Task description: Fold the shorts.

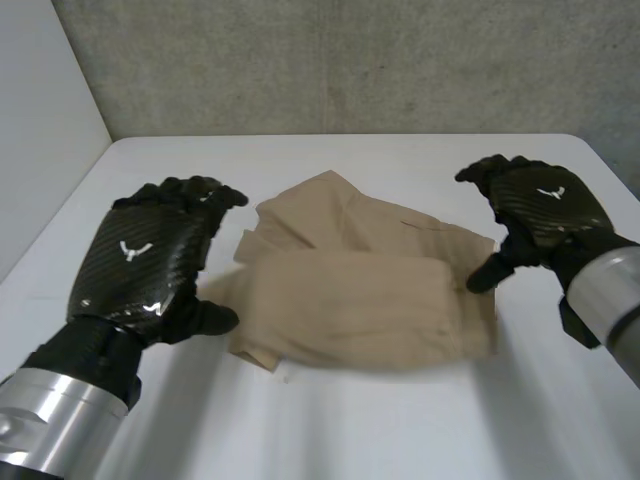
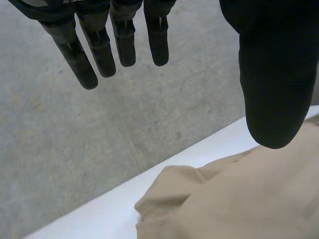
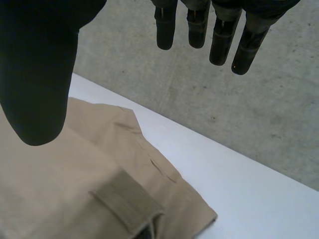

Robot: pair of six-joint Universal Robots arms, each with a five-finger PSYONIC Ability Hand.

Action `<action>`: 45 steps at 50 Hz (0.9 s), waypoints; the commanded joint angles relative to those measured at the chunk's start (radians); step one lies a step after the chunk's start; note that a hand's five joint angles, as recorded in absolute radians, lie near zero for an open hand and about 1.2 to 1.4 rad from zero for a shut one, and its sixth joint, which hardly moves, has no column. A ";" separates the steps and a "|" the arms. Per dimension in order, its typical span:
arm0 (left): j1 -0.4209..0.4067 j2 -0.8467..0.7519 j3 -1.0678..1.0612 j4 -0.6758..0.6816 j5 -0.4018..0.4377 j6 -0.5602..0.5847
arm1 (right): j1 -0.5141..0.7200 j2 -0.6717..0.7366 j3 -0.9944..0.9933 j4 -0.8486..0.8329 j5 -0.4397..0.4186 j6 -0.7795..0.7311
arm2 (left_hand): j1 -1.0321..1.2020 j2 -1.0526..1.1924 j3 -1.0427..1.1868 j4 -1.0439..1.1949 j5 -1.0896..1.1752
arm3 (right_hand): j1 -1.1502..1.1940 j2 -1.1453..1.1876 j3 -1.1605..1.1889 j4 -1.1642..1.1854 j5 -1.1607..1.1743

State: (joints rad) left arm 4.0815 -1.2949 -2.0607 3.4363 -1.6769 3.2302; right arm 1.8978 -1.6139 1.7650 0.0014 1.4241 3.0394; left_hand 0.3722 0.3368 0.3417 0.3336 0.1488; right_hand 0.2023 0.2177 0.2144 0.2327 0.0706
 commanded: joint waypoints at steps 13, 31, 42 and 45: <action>0.203 -0.113 0.004 -0.072 0.003 -0.087 | -0.013 -0.075 0.301 -0.060 -0.131 -0.283 | -0.021 0.015 0.010 0.018 0.028 | 0.032 0.017 0.020 0.002 -0.011; 0.321 -0.449 0.083 -0.063 0.127 0.048 | -0.009 -0.003 0.430 -0.141 -0.206 -0.398 | 0.050 0.085 0.080 0.088 0.099 | 0.352 0.337 0.340 0.322 0.310; 0.385 -0.541 0.142 -0.057 0.255 0.060 | -0.011 0.196 0.387 -0.294 -0.160 -0.455 | 0.076 0.112 0.107 0.115 0.125 | 0.326 0.311 0.314 0.296 0.283; 0.392 -0.560 0.152 -0.052 0.258 0.060 | -0.009 0.236 0.372 -0.342 -0.122 -0.471 | 0.076 0.112 0.107 0.115 0.125 | 0.346 0.331 0.334 0.316 0.304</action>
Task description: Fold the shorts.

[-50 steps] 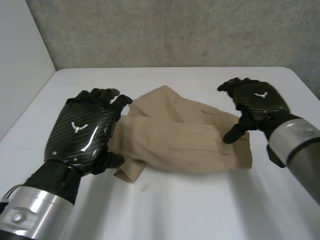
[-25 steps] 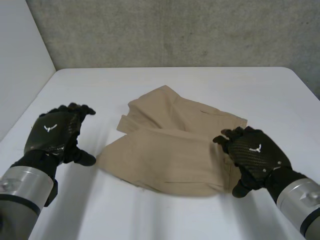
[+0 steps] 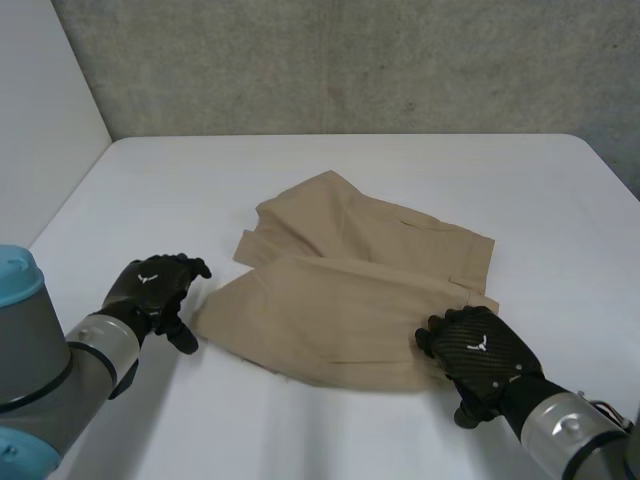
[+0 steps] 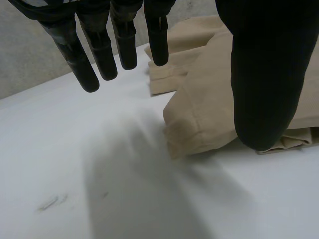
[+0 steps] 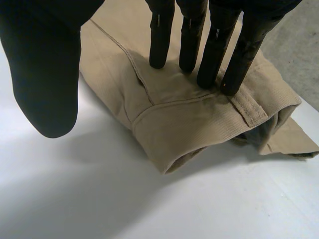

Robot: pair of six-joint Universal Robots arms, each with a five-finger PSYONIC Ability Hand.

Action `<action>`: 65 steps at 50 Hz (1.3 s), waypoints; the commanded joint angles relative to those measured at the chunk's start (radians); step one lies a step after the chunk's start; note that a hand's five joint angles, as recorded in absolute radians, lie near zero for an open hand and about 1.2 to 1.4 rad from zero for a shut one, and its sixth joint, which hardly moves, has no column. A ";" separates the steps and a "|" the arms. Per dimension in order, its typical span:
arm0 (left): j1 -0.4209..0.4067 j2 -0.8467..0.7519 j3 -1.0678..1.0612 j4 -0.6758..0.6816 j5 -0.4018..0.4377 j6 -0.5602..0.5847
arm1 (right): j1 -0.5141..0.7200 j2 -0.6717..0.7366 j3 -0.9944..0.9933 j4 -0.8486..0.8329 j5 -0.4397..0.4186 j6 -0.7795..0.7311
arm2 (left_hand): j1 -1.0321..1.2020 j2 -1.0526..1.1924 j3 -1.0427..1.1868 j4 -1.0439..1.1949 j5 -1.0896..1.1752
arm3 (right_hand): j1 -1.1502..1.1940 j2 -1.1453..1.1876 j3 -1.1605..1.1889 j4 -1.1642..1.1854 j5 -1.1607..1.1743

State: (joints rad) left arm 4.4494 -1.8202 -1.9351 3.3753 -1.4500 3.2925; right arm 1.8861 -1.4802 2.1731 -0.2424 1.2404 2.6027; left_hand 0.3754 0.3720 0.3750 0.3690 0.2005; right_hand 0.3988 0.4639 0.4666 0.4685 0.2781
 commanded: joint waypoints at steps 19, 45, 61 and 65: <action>0.001 -0.036 0.010 0.009 0.059 -0.004 | 0.001 0.244 -0.137 -0.204 0.149 -0.047 | 0.082 0.085 0.082 0.088 0.082 | 0.417 0.352 0.349 0.347 0.363; -0.110 -0.014 -0.016 0.018 0.027 -0.002 | 0.004 0.247 -0.145 -0.212 0.152 -0.030 | 0.208 0.211 0.208 0.214 0.208 | 0.420 0.355 0.352 0.350 0.366; -0.162 -0.131 0.074 0.081 -0.044 -0.013 | -0.008 0.230 -0.144 -0.192 0.162 -0.013 | 1.021 1.024 1.021 1.027 1.021 | 0.417 0.352 0.349 0.348 0.363; -0.208 -0.130 0.114 0.078 -0.049 -0.016 | -0.013 0.196 -0.144 -0.161 0.160 0.030 | 1.021 1.024 1.021 1.027 1.021 | 0.397 0.332 0.329 0.327 0.343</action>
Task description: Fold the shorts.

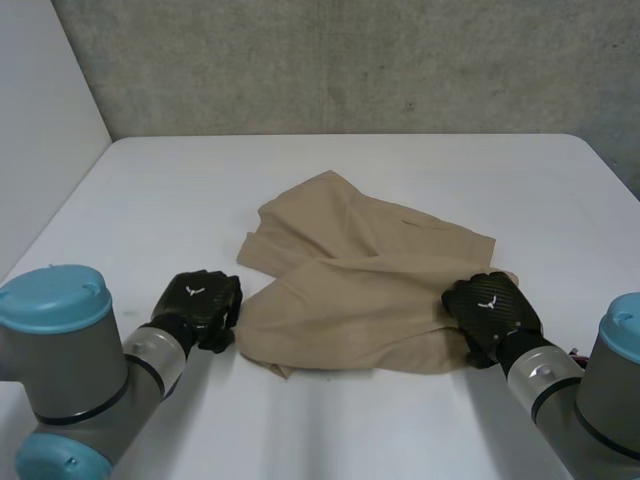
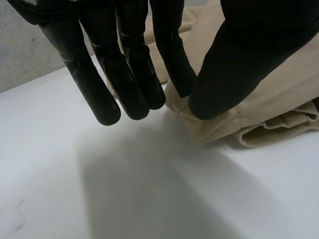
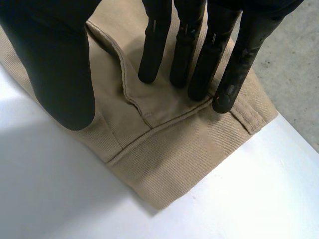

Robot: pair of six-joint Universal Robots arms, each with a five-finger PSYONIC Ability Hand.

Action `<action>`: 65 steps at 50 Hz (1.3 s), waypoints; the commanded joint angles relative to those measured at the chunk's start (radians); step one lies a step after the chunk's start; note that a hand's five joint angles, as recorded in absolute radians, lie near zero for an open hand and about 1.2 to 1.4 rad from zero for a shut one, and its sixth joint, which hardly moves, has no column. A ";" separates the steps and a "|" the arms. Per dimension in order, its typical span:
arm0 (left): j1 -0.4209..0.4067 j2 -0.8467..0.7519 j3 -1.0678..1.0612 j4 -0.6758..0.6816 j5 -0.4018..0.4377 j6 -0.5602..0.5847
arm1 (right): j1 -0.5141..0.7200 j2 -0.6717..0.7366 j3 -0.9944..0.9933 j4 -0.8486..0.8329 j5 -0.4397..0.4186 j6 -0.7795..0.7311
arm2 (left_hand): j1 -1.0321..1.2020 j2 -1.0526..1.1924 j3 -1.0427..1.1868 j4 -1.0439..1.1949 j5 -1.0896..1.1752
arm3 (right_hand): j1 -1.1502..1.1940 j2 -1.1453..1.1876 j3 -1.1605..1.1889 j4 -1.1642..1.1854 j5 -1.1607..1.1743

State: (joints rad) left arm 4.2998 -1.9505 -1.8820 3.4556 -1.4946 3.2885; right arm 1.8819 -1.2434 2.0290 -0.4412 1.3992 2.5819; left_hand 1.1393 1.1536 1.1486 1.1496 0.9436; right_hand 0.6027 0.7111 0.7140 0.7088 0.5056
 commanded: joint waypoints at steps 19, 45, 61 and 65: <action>-0.095 0.071 -0.020 -0.012 -0.007 0.003 | -0.010 -0.062 0.000 0.101 -0.020 0.139 | -0.289 -0.303 -0.298 -0.299 -0.267 | 0.193 0.084 0.081 0.087 0.115; -0.097 0.079 -0.052 -0.010 -0.006 0.007 | -0.010 -0.062 0.008 0.101 -0.022 0.139 | -0.494 -0.509 -0.504 -0.504 -0.473 | 0.199 0.090 0.087 0.092 0.121; -0.090 -0.019 -0.006 0.043 -0.006 0.149 | -0.010 -0.062 0.008 0.101 -0.022 0.139 | -0.477 -0.491 -0.486 -0.487 -0.455 | 0.199 0.090 0.087 0.092 0.121; -0.092 -0.050 0.030 0.057 -0.013 0.149 | -0.010 -0.062 0.007 0.101 -0.022 0.139 | -0.219 -0.234 -0.229 -0.230 -0.198 | 0.199 0.090 0.087 0.092 0.121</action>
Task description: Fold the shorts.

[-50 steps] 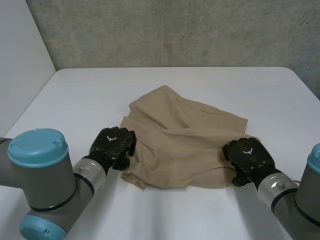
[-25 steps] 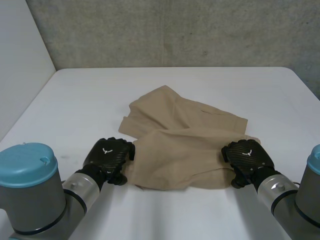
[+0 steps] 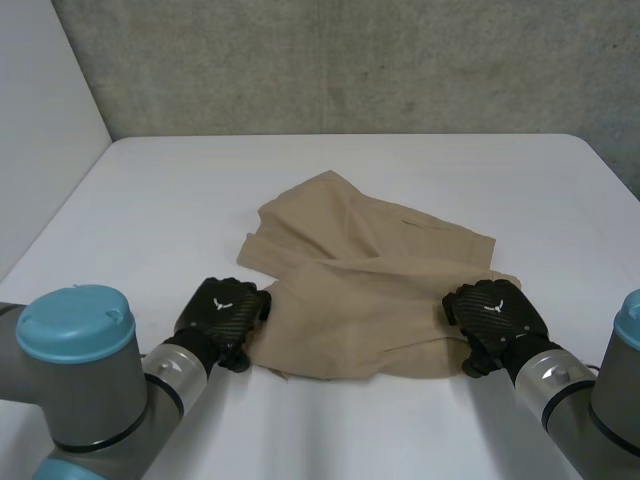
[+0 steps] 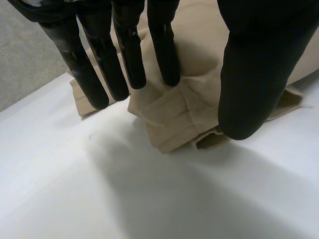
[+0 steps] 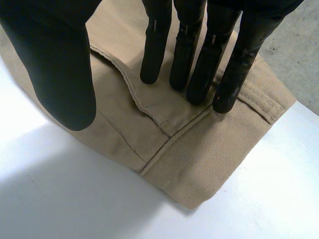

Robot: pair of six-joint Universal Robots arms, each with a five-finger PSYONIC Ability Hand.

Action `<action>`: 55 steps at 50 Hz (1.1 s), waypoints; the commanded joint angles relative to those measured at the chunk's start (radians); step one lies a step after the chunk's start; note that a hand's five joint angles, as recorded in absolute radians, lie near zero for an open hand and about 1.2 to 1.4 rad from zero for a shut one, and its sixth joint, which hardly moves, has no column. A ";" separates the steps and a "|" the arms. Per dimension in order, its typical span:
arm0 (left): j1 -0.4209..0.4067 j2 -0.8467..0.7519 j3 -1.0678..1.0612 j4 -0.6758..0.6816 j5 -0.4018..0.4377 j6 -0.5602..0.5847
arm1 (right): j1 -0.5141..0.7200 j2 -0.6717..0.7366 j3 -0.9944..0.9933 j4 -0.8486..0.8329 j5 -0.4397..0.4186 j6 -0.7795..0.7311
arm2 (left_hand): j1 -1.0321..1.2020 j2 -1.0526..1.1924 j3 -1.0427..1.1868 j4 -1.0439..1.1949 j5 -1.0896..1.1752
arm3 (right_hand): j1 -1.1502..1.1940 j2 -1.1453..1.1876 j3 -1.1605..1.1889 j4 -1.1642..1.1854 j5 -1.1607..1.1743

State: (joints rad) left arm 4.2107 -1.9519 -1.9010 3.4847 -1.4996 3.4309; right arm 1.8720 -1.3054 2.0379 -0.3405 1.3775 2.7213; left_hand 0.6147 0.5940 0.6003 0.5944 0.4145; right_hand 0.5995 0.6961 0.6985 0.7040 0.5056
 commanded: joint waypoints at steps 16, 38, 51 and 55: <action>0.025 0.013 0.105 0.025 -0.065 -0.097 | -0.040 -0.118 0.001 0.155 -0.035 -0.015 | 0.782 0.802 0.796 0.802 0.807 | -0.171 -0.267 -0.270 -0.275 -0.252; 0.064 -0.042 0.226 -0.079 -0.065 -0.208 | -0.123 -0.032 0.041 -0.051 -0.109 -0.020 | 0.782 0.802 0.796 0.802 0.807 | 0.008 -0.089 -0.091 -0.097 -0.073; 0.055 -0.022 0.206 -0.093 -0.062 -0.203 | -0.128 -0.014 -0.034 -0.092 -0.078 -0.037 | 0.782 0.802 0.796 0.802 0.807 | 0.797 0.700 0.698 0.692 0.716; 0.055 0.089 0.208 -0.150 -0.062 -0.205 | -0.120 -0.135 -0.097 -0.049 -0.054 -0.028 | 0.782 0.802 0.796 0.802 0.807 | 0.797 0.700 0.698 0.692 0.716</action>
State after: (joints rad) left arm 4.2689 -1.9733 -1.6904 3.3900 -1.5625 3.2252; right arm 1.7483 -1.3249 2.0102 -0.4349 1.2947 2.6887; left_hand 1.1591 1.1978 1.1781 1.1947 0.9632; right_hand 0.9316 1.1781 1.1762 1.1872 0.9685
